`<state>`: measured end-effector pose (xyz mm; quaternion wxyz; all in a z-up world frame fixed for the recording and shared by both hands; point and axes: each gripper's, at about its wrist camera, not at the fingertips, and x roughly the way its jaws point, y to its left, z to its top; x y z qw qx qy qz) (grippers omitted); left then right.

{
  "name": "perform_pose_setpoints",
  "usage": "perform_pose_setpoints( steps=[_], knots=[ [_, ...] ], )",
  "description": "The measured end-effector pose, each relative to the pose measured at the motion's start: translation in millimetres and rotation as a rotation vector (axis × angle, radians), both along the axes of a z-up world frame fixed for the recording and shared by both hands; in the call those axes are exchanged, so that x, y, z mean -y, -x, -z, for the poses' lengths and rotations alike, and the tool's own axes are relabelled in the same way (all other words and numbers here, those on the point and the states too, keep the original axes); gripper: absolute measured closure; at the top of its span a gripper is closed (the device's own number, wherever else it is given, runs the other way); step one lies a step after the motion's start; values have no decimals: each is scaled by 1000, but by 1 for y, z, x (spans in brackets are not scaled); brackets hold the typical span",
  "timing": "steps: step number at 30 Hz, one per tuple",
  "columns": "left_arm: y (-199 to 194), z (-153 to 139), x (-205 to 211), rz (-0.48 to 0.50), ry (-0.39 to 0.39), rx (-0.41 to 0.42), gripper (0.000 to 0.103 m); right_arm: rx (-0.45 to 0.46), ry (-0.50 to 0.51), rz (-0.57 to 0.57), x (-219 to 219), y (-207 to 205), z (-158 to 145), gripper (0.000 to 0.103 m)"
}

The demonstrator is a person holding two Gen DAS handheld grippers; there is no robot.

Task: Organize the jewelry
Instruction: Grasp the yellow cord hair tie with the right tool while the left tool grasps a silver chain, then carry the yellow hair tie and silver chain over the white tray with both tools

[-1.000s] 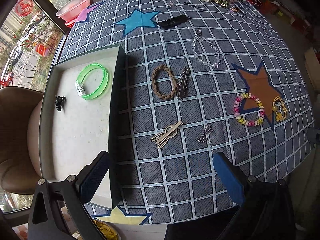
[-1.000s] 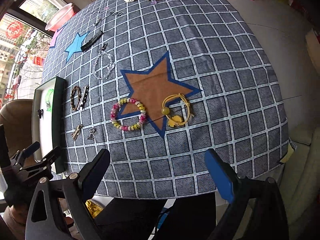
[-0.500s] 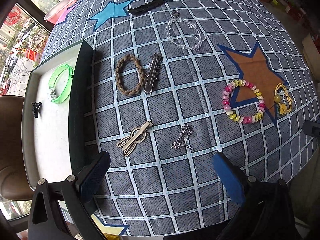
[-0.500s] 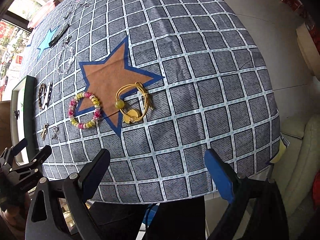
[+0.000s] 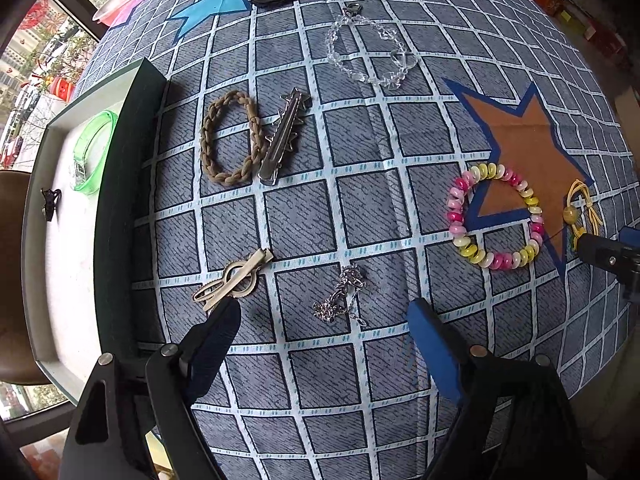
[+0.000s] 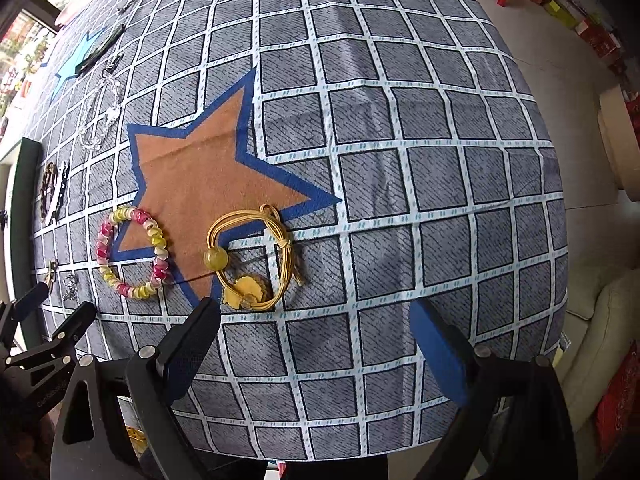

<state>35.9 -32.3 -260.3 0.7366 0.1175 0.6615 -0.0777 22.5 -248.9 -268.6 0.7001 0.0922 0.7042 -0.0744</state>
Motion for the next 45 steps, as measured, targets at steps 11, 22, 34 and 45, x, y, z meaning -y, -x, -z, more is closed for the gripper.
perform_pose_setpoints(
  steps=[11, 22, 34, 45],
  knots=[
    [0, 6, -14, -36, 84, -11, 25, 27, 46, -103, -52, -16, 24, 10],
    [-2, -8, 0, 11, 158, -39, 88, 65, 47, -170, -61, -16, -13, 85],
    [2, -52, -1, -30, 208, -21, 88, 87, -89, -98, -29, -19, -48, 97],
    [20, -101, -20, -100, 206, 51, 88, 130, -189, -134, -2, -2, -93, 97]
  ],
)
